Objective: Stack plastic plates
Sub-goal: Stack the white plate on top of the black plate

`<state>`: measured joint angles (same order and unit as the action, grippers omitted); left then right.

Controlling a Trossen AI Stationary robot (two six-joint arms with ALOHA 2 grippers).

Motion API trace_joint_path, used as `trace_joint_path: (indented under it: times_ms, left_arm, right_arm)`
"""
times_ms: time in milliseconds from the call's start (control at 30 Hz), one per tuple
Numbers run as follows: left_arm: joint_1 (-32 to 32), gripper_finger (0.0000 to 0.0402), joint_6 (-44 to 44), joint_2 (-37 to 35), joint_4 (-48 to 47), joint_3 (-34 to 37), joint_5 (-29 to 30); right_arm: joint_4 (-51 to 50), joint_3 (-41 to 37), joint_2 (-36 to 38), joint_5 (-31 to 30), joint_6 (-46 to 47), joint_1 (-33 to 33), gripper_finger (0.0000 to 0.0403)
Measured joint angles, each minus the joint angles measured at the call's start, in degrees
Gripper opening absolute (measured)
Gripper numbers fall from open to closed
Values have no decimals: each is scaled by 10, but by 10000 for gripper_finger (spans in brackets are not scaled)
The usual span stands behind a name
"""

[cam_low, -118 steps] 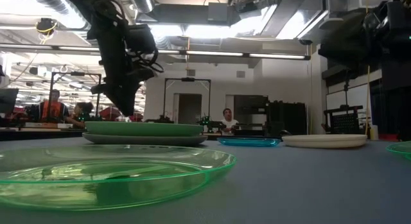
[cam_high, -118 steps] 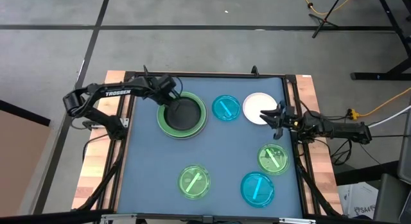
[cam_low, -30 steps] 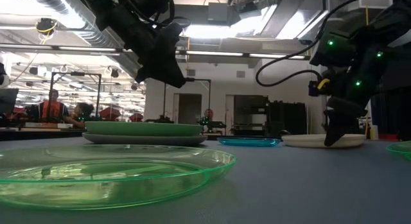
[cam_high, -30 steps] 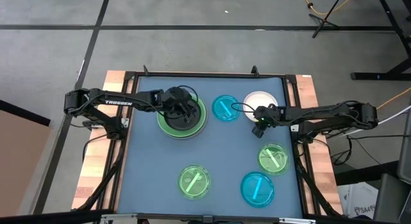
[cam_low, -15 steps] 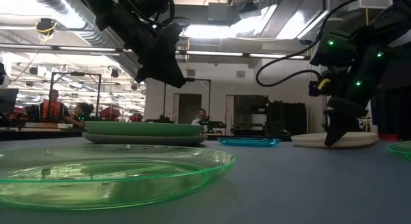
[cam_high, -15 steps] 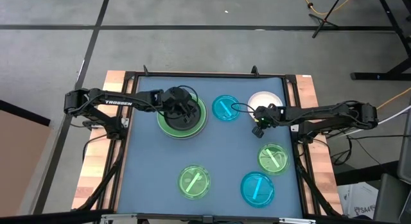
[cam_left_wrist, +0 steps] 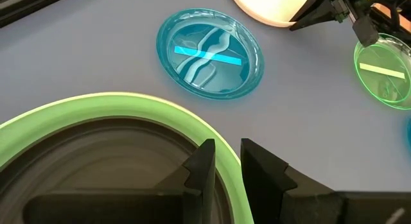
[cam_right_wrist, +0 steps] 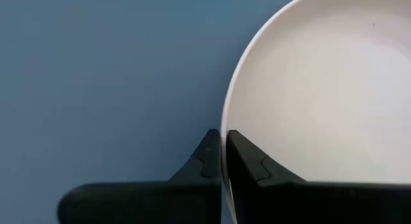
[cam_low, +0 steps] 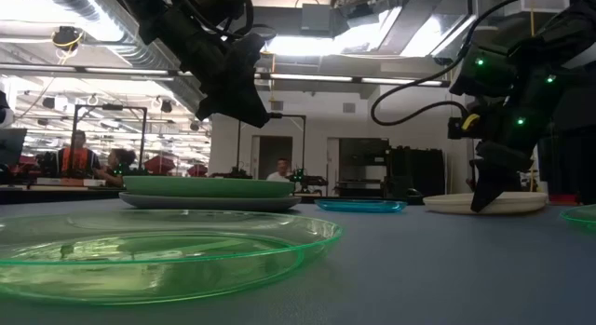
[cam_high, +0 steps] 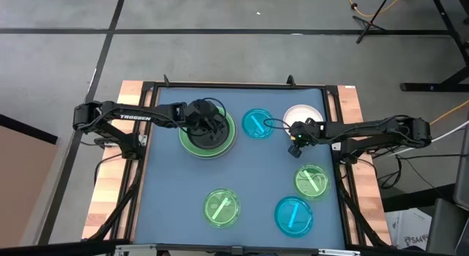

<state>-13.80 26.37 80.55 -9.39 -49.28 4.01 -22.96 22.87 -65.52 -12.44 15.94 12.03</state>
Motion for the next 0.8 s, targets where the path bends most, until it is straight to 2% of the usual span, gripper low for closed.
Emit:
trace_joint_path:
  times_ms: [367,800]
  left_arm:
    - [0,68,0,0,0,0,0]
    - [0,68,0,0,0,0,0]
  right_arm:
    - [-6,7,1,-1,-31,0,0]
    - [-47,134,1,-4,-130,0,0]
